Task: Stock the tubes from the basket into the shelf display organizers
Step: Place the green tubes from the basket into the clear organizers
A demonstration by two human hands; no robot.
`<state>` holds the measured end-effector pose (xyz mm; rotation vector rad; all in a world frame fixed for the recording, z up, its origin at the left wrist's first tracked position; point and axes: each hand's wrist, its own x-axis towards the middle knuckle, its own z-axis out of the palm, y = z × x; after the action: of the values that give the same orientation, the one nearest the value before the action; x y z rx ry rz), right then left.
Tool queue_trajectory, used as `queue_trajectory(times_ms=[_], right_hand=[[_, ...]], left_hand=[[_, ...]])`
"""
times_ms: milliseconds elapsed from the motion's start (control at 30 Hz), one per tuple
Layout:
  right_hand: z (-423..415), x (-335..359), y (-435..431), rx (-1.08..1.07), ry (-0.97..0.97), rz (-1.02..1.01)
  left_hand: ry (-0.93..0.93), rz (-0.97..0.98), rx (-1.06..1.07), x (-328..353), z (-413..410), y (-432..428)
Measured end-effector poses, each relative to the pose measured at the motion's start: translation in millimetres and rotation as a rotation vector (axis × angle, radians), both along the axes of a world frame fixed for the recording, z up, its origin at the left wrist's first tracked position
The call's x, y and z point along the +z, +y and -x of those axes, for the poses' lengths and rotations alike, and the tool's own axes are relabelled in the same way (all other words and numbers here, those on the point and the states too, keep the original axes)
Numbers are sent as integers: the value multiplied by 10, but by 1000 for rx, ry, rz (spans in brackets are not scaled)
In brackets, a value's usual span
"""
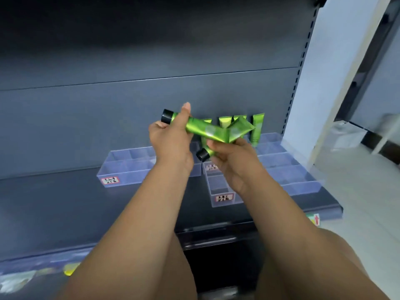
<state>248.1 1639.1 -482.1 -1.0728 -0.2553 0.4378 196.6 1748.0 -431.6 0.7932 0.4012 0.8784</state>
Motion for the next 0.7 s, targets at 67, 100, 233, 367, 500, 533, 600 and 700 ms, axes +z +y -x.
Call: queue_trajectory(times_ms=[67,100,233,367,500,533,600,700], right_hand=[[-160,17,-60,-21,27,-43],[-237,31,-97,-42,17,-46],[-517,101,-293,-124,-17,-11],[-732,170,-467,-247,-140,98],[-903,244,-632,-303,-311,232],[-947,254,-679,-306,-333,242],[-1041,257,-780,-325,-362,268],[-1278,218,-940,-404,-394,330]], left_hand=[[119,-128,-103,-63,-85,-105],[180,-190,-142,-94,-115,-142],[426,-571,-259,-195,-244,-150],[462,-844,-492,-311,-360,-202],[444,-860,-468,-380,-589,-239],[423,-848,-444,-390,-664,-252],[380,-836,-381,-431,-832,-278],[347,-789,-289,-515,-1129,-365]])
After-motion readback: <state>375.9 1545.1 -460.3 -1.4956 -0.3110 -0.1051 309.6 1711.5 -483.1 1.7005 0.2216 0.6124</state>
